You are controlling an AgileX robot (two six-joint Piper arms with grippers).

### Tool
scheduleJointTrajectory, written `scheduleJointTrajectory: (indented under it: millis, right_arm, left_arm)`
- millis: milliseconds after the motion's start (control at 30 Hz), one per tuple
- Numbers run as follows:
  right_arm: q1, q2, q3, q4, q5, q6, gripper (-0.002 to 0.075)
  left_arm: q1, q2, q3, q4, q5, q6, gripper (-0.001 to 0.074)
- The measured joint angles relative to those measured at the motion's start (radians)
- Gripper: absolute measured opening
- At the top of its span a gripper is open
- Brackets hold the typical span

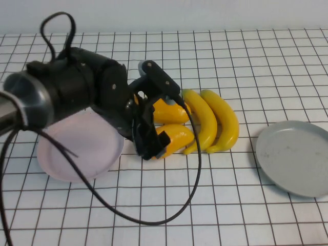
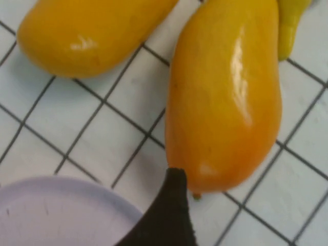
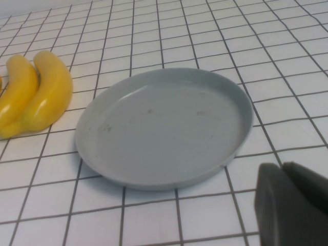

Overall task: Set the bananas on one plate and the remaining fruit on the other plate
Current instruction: Put one type of fruit in the left plate

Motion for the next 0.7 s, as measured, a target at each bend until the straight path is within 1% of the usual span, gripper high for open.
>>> scheduleJointTrajectory:
  millis: [133, 233, 500, 533, 633, 700]
  right_arm:
    - [0.0, 0.0, 0.0, 0.0, 0.0, 0.0, -0.0016]
    - [0.0, 0.0, 0.0, 0.0, 0.0, 0.0, -0.0016]
    - [0.0, 0.0, 0.0, 0.0, 0.0, 0.0, -0.0016]
    - [0.0, 0.0, 0.0, 0.0, 0.0, 0.0, -0.0016]
    - [0.0, 0.0, 0.0, 0.0, 0.0, 0.0, -0.0016]
    - [0.0, 0.0, 0.0, 0.0, 0.0, 0.0, -0.0016]
  left_arm:
    - [-0.005, 0.098, -0.052, -0.002, -0.058, 0.027, 0.0668]
    - [-0.005, 0.164, -0.085, -0.004, -0.07, 0.043, 0.0668]
    - [-0.005, 0.257, -0.096, -0.01, -0.084, 0.071, 0.0662]
    - [-0.005, 0.262, -0.096, -0.01, -0.084, 0.071, 0.0647]
    - [-0.005, 0.262, -0.098, -0.01, -0.086, 0.073, 0.0562]
    - [-0.005, 0.262, -0.114, -0.008, -0.078, 0.07, 0.056]
